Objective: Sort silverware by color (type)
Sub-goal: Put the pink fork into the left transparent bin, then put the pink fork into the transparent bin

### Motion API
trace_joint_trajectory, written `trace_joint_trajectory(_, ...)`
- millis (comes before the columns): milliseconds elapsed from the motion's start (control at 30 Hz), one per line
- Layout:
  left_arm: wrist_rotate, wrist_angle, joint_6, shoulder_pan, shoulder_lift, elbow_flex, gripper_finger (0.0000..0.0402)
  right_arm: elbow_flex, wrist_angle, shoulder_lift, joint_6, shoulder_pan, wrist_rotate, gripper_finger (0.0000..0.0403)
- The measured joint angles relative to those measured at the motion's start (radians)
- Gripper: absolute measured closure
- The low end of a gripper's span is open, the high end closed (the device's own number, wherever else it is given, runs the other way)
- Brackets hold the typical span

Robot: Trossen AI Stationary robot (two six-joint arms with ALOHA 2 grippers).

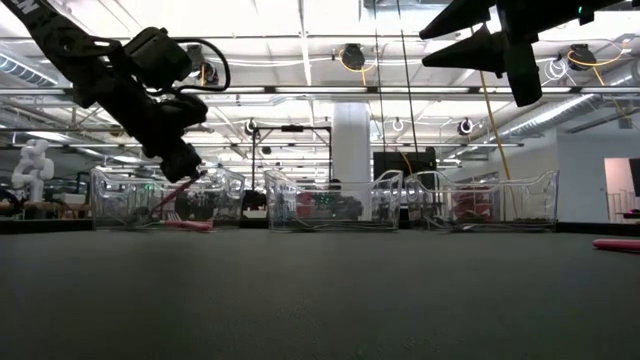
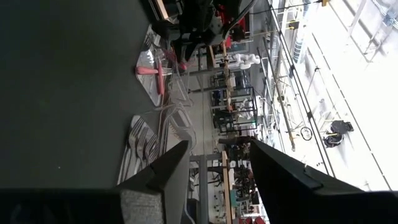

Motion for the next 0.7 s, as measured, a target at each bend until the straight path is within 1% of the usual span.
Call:
trace_joint_trajectory(100,0.025,0.003,-0.001,0.000,0.000,0.000,0.0272,0.000,0.000,0.000,0.000,0.000,0.000,0.0236)
trace_joint_trajectory(167,0.049,0.016,-0.007,0.000,0.000,0.000,0.0263,0.000,0.000,0.000,0.000,0.000,0.000,0.0236)
trace_joint_trajectory(300,0.053,0.024,-0.031,0.000,0.000,0.000,0.0223,0.000,0.000,0.000,0.000,0.000,0.000,0.0236)
trace_joint_trajectory(467,0.042,0.024,-0.133,-0.006,0.000,0.000,0.0175,0.000,0.000,0.000,0.000,0.000,0.000,0.0236)
trace_joint_trajectory(567,0.038,0.030,-0.206,-0.035,0.000,0.000,0.0165,0.000,0.000,0.000,0.001,0.000,0.000,0.0236)
trace_joint_trajectory(700,0.036,0.063,-0.237,-0.107,0.000,0.000,0.0165,0.000,0.000,0.000,0.025,0.000,-0.009,0.0236)
